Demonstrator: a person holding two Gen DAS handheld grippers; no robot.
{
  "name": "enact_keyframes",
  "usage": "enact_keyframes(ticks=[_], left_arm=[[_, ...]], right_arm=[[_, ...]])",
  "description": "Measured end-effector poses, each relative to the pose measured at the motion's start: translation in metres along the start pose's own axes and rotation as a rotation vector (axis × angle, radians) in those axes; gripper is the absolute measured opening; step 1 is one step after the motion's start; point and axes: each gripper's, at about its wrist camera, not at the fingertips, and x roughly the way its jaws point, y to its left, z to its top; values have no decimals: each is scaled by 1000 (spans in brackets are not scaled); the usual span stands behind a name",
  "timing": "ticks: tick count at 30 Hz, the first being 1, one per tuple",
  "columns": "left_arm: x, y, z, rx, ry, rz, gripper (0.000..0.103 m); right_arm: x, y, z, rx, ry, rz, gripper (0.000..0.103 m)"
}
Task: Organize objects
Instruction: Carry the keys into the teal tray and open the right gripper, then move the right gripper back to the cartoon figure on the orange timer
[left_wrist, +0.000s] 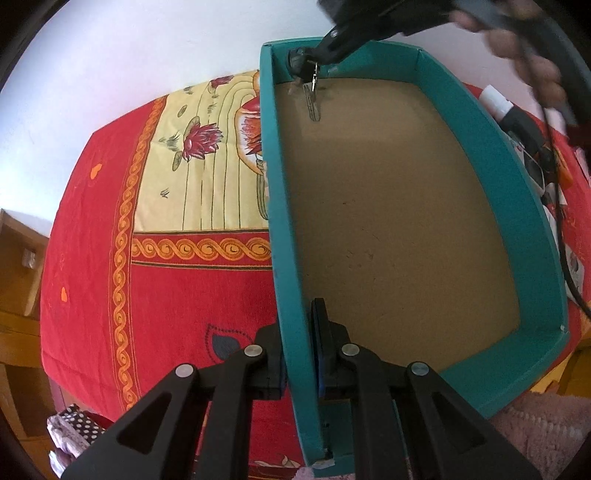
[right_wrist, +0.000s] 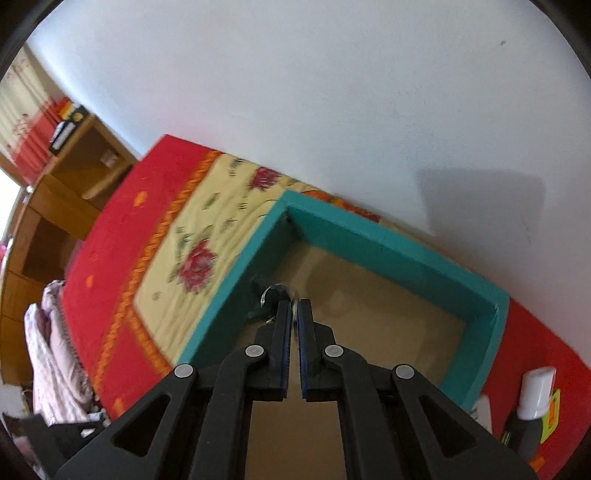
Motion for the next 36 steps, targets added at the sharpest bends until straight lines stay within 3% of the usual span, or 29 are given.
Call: enact_keyframes(ticks=[8, 11, 15, 24, 28, 30, 36], left_arm=[[-1, 3, -1, -26, -7, -24, 9], [-1, 3, -1, -32, -7, -26, 9], [0, 5, -1, -41, -7, -35, 9], [-3, 4, -2, -35, -11, -33, 9], [-3, 6, -3, -47, -13, -38, 9], [-4, 6, -3, -51, -13, -40, 9], [-3, 10, -3, -80, -8, -62, 9]], right_arm=[[26, 0, 8, -7, 25, -26, 5], [15, -1, -1, 19, 2, 10, 16], [-8, 1, -17, 6, -36, -5, 24], [-61, -15, -72, 37, -105, -19, 28], [-88, -39, -107, 72, -130, -81, 32], [-101, -56, -126, 89, -133, -125, 42], [-121, -113, -178, 138, -74, -290, 50]])
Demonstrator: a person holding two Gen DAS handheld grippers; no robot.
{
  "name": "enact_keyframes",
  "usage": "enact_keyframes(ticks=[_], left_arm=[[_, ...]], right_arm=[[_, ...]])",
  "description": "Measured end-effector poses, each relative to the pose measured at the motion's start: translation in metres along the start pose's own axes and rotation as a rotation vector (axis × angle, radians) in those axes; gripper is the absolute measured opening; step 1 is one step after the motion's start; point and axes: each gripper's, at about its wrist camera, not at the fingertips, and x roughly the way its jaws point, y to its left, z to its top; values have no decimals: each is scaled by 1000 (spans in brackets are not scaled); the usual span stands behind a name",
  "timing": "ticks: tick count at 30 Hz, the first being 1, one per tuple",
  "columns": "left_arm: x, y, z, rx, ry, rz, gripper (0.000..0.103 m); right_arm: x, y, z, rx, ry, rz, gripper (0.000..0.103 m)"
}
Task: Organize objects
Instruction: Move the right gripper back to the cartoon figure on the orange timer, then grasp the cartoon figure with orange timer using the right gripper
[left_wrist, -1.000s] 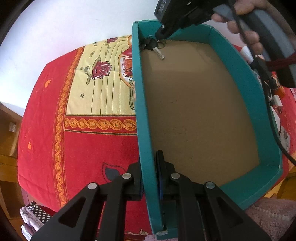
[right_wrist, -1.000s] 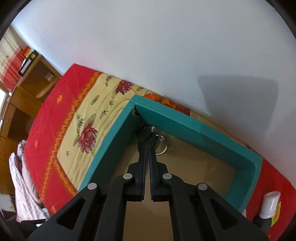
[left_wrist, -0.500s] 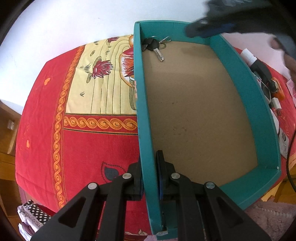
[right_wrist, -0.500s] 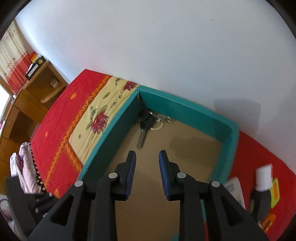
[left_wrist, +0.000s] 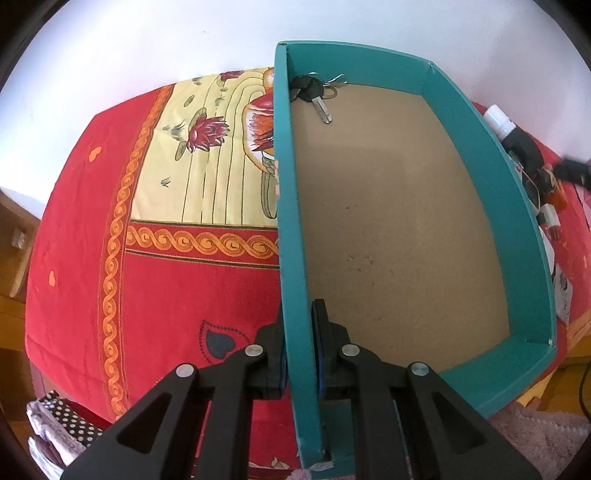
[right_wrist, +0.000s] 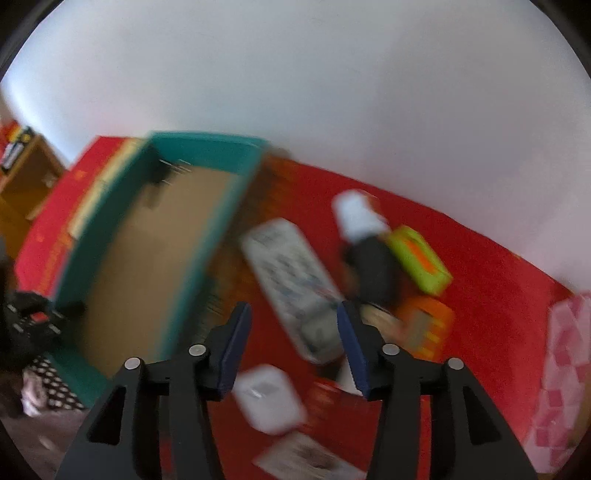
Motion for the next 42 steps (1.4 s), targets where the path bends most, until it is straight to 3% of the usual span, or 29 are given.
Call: enact_keyframes(ticks=[5, 16, 20, 24, 29, 37, 42], left_arm=[[0, 1, 0, -13, -1, -3, 9], [0, -2, -1, -2, -9, 19, 9], [0, -2, -2, -5, -10, 20, 9], [-1, -3, -2, -4, -10, 24, 9], [-1, -3, -2, -7, -11, 25, 9], [-1, -2, -2, -8, -8, 22, 9], [0, 0, -2, -10, -7, 18, 9]], right_arm=[[10, -29, -14, -59, 50, -53, 51], [35, -12, -18, -454, 122, -175, 51], [45, -16, -18, -507, 142, -189, 51], [44, -22, -15, -488, 123, -172, 50], [30, -28, -15, -401, 51, -153, 31], [-10, -80, -44, -73, -70, -76, 30], [-24, -98, -55, 48, -111, -72, 30]])
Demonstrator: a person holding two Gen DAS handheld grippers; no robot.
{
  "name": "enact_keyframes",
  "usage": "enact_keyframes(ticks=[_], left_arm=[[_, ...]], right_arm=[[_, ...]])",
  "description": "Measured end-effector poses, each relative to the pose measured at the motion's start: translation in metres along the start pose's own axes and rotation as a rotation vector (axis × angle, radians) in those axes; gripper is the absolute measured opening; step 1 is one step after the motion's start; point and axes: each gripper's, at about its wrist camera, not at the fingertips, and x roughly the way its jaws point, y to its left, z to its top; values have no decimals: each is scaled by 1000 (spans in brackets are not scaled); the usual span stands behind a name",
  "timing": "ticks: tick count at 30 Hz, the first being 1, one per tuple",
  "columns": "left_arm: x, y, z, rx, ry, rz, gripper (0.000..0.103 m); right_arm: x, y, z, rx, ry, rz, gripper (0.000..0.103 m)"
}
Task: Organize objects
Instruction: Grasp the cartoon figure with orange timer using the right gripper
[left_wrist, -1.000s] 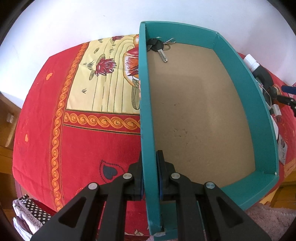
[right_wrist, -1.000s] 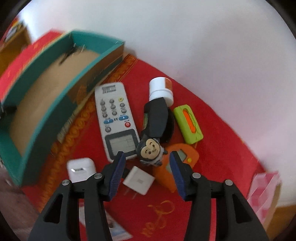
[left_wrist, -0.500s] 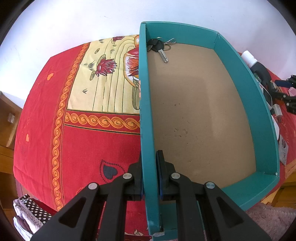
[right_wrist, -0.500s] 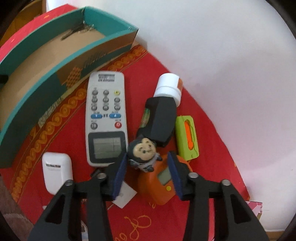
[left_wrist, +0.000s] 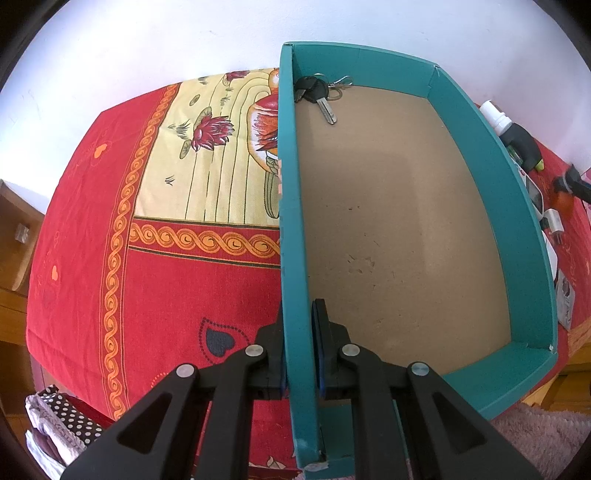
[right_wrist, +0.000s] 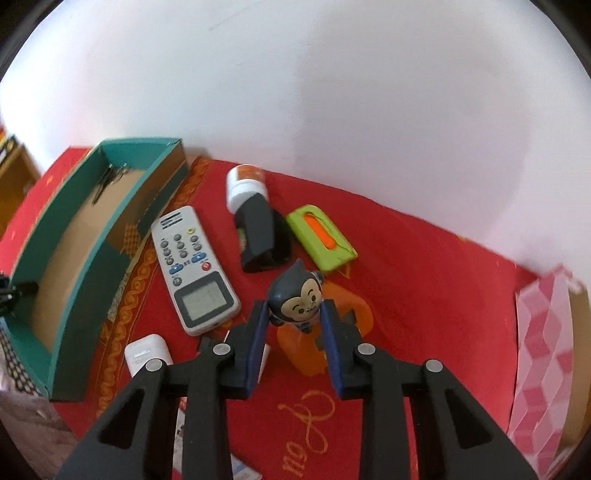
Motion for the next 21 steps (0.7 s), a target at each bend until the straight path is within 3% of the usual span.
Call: enact_keyframes(ticks=[7, 12, 16, 18, 21], left_arm=[[0, 1, 0, -1, 1, -2, 9], [0, 0, 0, -5, 0, 0, 9], [0, -1, 0, -3, -1, 2, 9], [0, -1, -1, -3, -3, 3, 9], [0, -1, 0, -2, -3, 3, 9]], right_arm=[[10, -8, -21, 103, 47, -38, 30], [15, -17, -27, 182, 64, 0, 31], [22, -19, -24, 279, 83, 40, 49], [25, -20, -23, 329, 87, 57, 66], [32, -20, -21, 412, 96, 64, 68]])
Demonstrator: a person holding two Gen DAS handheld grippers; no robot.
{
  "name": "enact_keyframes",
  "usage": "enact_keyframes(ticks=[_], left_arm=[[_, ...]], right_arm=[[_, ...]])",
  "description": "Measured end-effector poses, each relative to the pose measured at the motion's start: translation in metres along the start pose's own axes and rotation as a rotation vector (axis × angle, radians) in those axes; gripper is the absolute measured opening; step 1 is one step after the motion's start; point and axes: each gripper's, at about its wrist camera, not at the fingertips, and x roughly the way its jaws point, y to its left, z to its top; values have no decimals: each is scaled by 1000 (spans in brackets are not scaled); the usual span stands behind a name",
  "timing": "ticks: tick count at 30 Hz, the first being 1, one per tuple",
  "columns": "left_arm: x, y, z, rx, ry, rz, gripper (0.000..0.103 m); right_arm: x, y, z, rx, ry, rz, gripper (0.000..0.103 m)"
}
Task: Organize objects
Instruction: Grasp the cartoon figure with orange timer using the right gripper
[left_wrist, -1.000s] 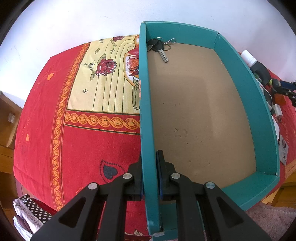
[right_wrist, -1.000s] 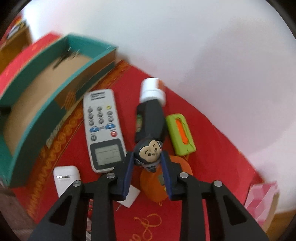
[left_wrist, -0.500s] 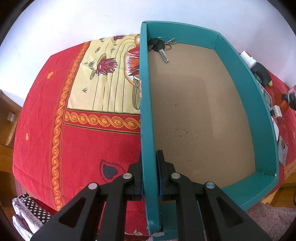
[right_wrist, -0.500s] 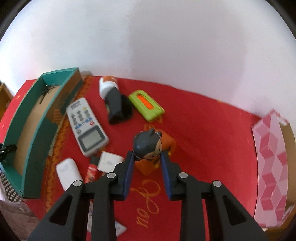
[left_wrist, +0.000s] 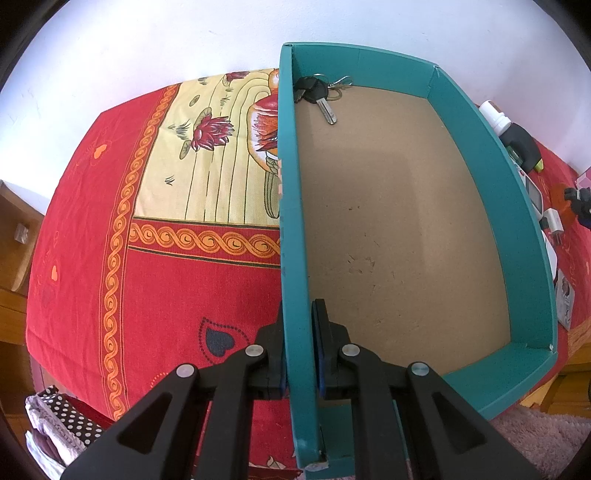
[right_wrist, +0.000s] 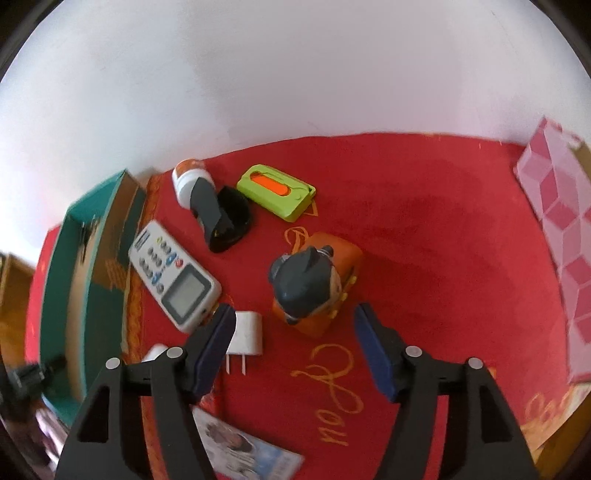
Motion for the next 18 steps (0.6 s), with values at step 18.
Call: enact_keyframes(ticks=[18], left_arm=[[-1, -2, 0, 4, -2, 1, 9]], right_arm=[[19, 0, 15, 85, 29, -58, 45]])
